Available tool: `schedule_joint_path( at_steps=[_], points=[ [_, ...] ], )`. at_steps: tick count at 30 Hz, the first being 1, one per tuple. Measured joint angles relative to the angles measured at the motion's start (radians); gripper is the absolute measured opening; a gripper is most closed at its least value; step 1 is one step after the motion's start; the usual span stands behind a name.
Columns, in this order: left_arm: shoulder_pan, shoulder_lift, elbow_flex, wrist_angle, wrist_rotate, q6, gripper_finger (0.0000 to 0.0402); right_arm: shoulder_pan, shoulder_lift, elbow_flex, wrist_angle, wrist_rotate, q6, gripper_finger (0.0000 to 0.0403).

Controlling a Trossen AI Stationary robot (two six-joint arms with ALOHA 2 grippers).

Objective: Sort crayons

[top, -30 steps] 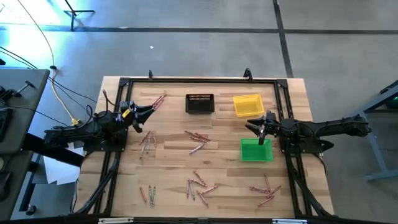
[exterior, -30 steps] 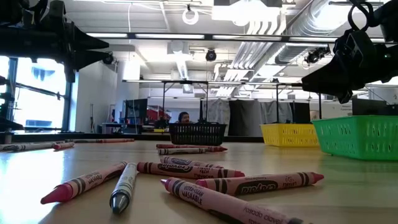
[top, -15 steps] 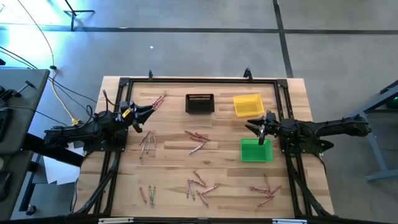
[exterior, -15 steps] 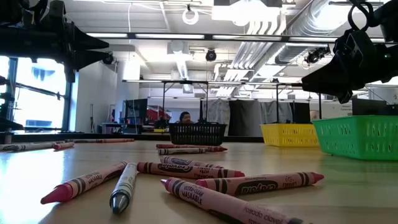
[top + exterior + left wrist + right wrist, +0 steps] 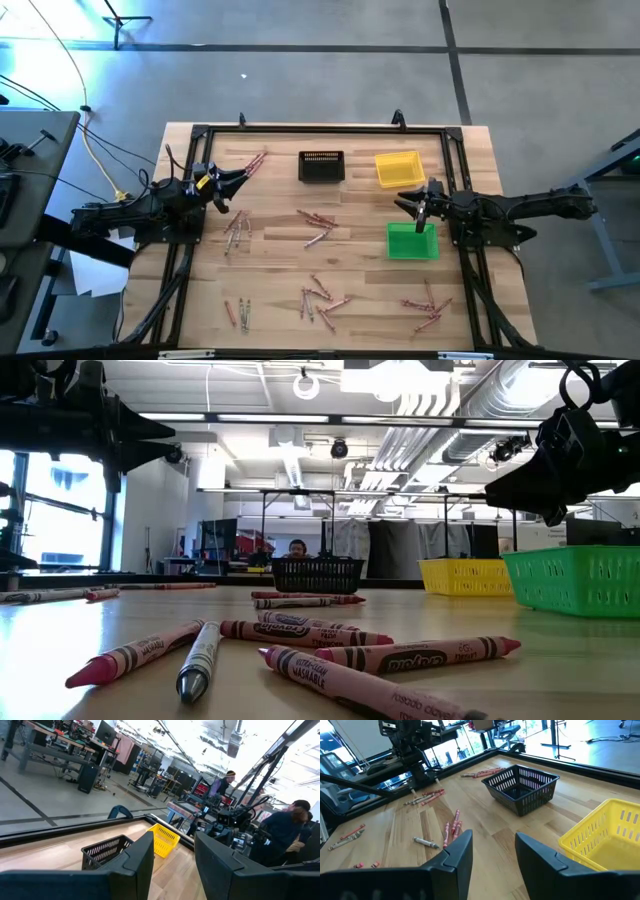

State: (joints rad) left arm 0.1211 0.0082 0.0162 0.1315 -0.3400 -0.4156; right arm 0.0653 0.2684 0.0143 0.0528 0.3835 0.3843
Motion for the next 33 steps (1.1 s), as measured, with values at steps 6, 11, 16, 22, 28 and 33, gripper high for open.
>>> schedule_joint_path(
  at_steps=[6,11,16,22,28,33],
  points=[
    [0.000,0.000,0.000,0.000,0.000,0.000,0.0127,0.000,0.000,0.000,0.002,0.020,0.012,0.0134],
    [0.000,0.000,0.000,0.000,0.000,0.000,0.0127,-0.003,0.000,0.000,0.007,0.049,0.043,0.0134],
    [0.000,0.000,0.000,0.000,0.000,0.000,0.0127,-0.013,0.000,0.000,0.008,0.128,0.153,0.0134],
    [0.000,0.000,0.000,0.000,0.000,0.000,0.0127,-0.013,-0.002,0.000,0.017,0.184,0.171,0.0134],
    [0.000,0.000,0.000,0.000,0.000,0.000,0.0127,-0.013,-0.002,0.000,0.083,0.216,0.107,0.0134],
    [0.000,0.000,0.000,0.000,0.000,0.000,0.0127,-0.013,-0.002,0.000,0.115,0.210,0.095,0.0134]
  ],
)
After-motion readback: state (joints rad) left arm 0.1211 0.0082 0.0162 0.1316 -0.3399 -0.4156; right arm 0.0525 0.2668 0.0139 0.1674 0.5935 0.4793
